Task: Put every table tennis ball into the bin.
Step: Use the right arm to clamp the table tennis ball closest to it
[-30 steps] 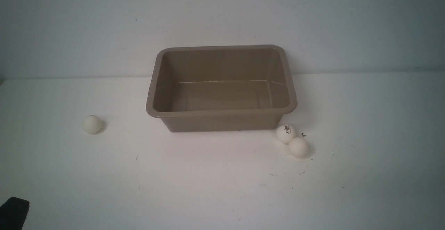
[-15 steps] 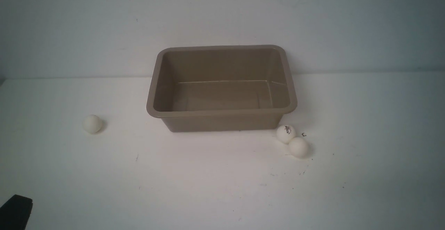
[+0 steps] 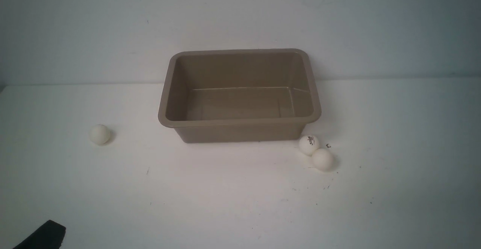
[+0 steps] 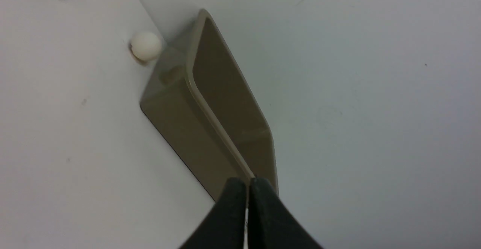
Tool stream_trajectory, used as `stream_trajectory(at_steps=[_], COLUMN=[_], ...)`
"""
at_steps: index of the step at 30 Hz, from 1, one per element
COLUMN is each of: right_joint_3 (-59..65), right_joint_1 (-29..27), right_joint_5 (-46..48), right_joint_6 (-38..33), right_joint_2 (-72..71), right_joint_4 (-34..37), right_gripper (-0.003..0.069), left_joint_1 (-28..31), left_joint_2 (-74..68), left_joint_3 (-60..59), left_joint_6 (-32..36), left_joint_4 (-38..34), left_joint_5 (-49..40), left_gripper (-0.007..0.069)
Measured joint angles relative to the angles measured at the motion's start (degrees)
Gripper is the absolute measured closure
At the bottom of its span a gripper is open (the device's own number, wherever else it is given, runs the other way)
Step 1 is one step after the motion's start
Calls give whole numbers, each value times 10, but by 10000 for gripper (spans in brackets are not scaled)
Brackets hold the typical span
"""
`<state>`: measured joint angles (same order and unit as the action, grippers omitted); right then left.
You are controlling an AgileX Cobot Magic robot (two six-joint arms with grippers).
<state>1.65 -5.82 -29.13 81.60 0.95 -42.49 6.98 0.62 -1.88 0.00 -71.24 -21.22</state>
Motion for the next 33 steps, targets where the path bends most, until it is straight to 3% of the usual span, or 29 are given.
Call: stream_trajectory(at_steps=[3, 10, 11, 12, 17, 20, 23, 28, 32, 33], right_joint_3=[-1, -111, -111, -139, -195, -219, -227, -243, -256, -264], right_joint_1=[0, 0, 0, 0, 0, 0, 0, 0, 0, 0], right_joint_5=[-1, -17, -17, -25, -72, -123, -152, -155, -156, -157], right_joint_6=[23, 170, 170, 225, 359, 432, 453, 437, 407, 389], right_joint_2=[0, 3, 4, 15, 65, 110, 150, 203, 247, 272], right_joint_4=[-40, -292, -298, -345, -485, -568, -589, -589, -589, -589], right_gripper=[675, 675, 675, 675, 675, 675, 675, 675, 675, 675], left_joint_1=[0, 0, 0, 0, 0, 0, 0, 0, 0, 0], left_joint_2=[0, 0, 0, 0, 0, 0, 0, -32, -112, -158], left_joint_3=[0, 0, 0, 0, 0, 0, 28, 106, 173, 209], left_joint_6=[0, 5, 5, 5, 24, 103, 243, 406, 467, 475], left_joint_4=[-22, -77, -78, -80, -91, -94, -92, -74, 2, 56], left_joint_5=[-9, -9, -9, -9, -9, -10, -22, -38, -57, -76], left_gripper=[628, 628, 628, 628, 628, 628, 628, 628, 628, 628])
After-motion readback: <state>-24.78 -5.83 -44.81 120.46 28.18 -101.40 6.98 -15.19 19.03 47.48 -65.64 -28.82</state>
